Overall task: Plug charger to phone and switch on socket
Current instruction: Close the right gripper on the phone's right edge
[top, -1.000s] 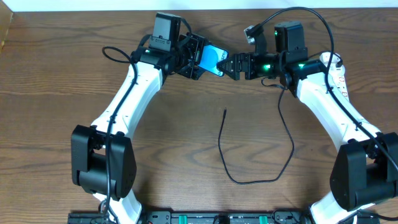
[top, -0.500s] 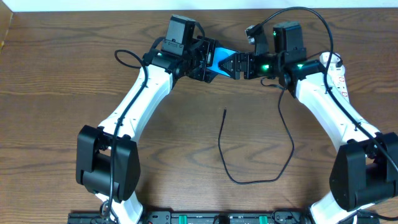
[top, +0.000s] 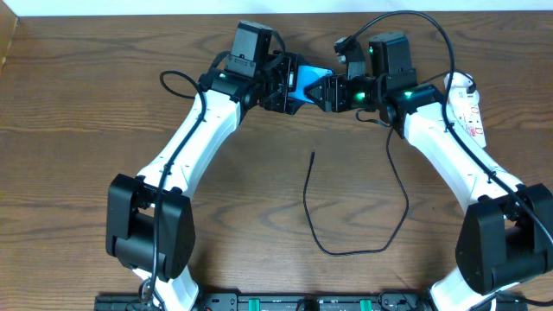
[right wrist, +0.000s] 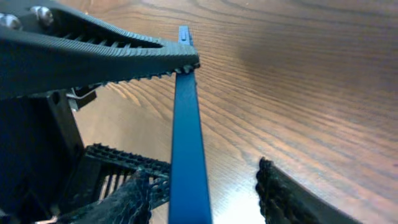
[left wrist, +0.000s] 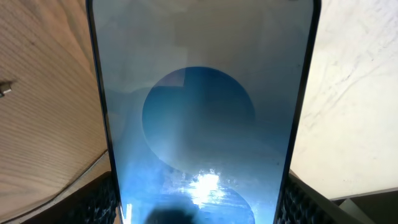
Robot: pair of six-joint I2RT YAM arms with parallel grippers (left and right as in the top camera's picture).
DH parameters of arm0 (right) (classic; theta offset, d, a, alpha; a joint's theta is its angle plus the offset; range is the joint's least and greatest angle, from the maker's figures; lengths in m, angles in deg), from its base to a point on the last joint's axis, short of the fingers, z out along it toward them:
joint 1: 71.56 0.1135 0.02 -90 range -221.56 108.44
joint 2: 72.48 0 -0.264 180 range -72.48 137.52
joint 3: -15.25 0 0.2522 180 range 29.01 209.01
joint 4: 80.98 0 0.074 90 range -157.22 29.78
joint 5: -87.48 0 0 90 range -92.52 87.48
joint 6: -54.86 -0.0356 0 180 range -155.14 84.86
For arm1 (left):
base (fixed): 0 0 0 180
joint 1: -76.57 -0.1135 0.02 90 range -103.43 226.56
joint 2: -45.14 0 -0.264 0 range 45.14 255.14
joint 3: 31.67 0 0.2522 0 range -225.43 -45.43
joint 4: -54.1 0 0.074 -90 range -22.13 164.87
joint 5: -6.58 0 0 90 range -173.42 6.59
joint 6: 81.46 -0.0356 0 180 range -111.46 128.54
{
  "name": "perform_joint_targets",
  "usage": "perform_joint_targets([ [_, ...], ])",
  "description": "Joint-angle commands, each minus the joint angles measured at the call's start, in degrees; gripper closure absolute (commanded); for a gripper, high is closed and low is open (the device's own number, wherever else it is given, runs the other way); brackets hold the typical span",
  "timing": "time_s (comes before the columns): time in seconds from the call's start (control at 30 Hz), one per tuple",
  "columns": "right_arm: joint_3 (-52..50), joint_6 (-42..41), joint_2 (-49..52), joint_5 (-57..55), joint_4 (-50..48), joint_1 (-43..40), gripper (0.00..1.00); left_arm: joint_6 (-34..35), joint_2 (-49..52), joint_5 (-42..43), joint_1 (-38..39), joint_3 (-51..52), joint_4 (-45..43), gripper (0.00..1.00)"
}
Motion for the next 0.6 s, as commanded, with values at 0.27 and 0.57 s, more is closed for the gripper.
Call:
perform_joint_targets([
  [0.27,0.96,0.66,0.48,-0.72,0.02,0.50,0.67,1.05,-1.88,-0.31,0.63,-0.96,-0.52,0.93],
  [0.57,0.96,0.50,0.48,-0.68,0.04,0.50,0.74,1.03,-1.88,-0.31,0.90,-0.96,-0.50,0.93],
])
